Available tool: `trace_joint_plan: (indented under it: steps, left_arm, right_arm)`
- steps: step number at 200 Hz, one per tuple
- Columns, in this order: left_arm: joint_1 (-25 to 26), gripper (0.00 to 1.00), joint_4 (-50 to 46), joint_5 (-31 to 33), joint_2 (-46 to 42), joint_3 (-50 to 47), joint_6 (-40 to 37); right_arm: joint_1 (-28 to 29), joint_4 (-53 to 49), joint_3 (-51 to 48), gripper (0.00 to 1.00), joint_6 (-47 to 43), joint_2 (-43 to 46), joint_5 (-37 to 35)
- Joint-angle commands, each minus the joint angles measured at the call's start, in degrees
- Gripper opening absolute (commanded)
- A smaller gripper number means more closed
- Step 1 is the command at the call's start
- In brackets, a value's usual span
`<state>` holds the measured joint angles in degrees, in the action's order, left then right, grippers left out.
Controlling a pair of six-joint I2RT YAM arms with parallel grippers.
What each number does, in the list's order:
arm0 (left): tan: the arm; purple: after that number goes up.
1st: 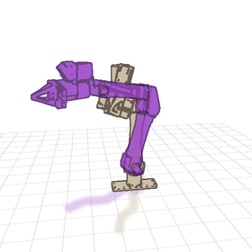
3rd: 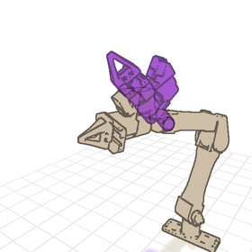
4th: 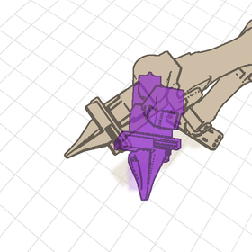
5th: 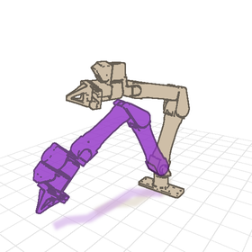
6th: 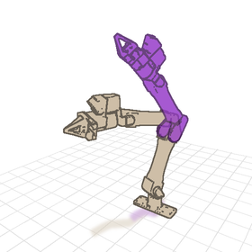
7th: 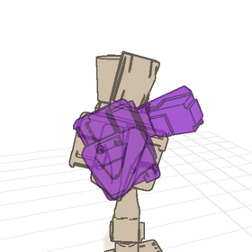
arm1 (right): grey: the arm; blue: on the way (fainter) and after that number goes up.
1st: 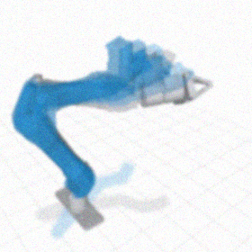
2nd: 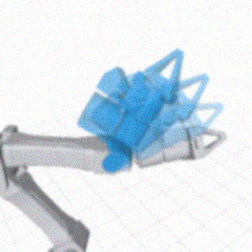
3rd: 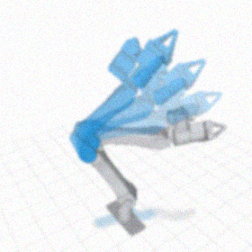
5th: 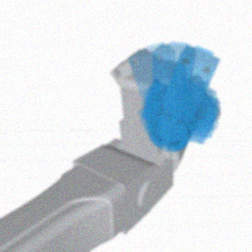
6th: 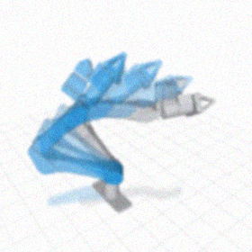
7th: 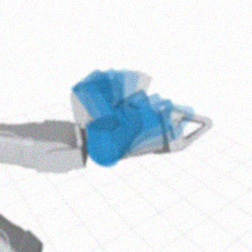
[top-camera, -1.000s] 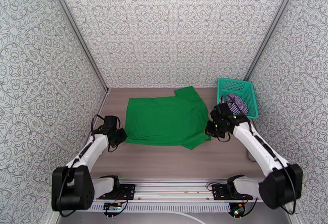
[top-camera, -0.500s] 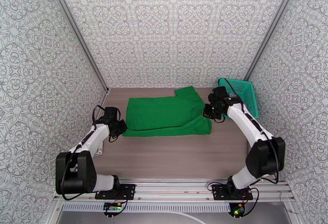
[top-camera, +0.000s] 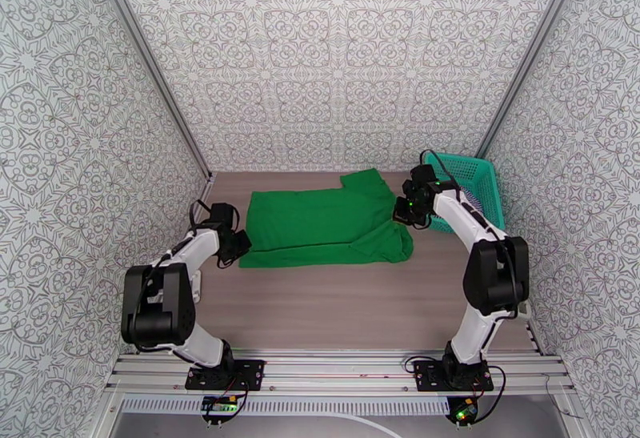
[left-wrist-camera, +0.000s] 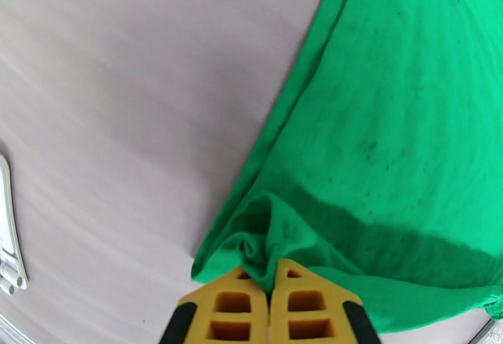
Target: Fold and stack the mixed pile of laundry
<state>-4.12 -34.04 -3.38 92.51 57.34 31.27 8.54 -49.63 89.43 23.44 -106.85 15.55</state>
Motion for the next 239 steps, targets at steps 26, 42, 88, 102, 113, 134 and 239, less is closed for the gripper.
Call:
trace_joint_plan:
  steps: [26, 42, 88, 102, 113, 134, 239]
  left_arm:
    - [-1.5, 0.3, 1.0, -0.7, 2.4, 3.0, 0.2]
    - [-2.3, 0.39, 1.1, -0.5, 1.9, 3.0, 0.3]
    - [-4.1, 0.53, -1.1, 0.4, -2.4, 2.9, -1.6]
    - [-3.9, 0.53, -1.6, 0.0, -4.2, 2.3, -2.4]
    - [-3.4, 0.53, -1.8, -1.1, -5.7, 1.6, -3.2]
    - [-1.2, 0.53, -3.2, -1.6, -7.7, 0.5, -4.9]
    - [5.7, 0.37, 3.9, -5.1, -1.1, -4.4, -4.4]
  right_arm:
    - [-0.5, 3.8, 4.4, 0.0, -0.8, -6.1, 2.3]
    - [-0.5, 4.3, 5.7, 0.0, -1.0, -8.2, 2.1]
    - [-0.6, 4.1, 10.8, 0.14, -2.5, -14.2, -0.4]
    - [-0.6, 4.3, 12.0, 0.19, -3.0, -15.7, -1.0]
    - [-0.6, 4.4, 13.1, 0.21, -3.2, -16.8, -1.0]
    - [-0.6, 3.7, 15.9, 0.28, -2.8, -19.0, -1.6]
    - [-0.7, 6.2, -16.3, 0.46, -1.0, 10.1, -7.4]
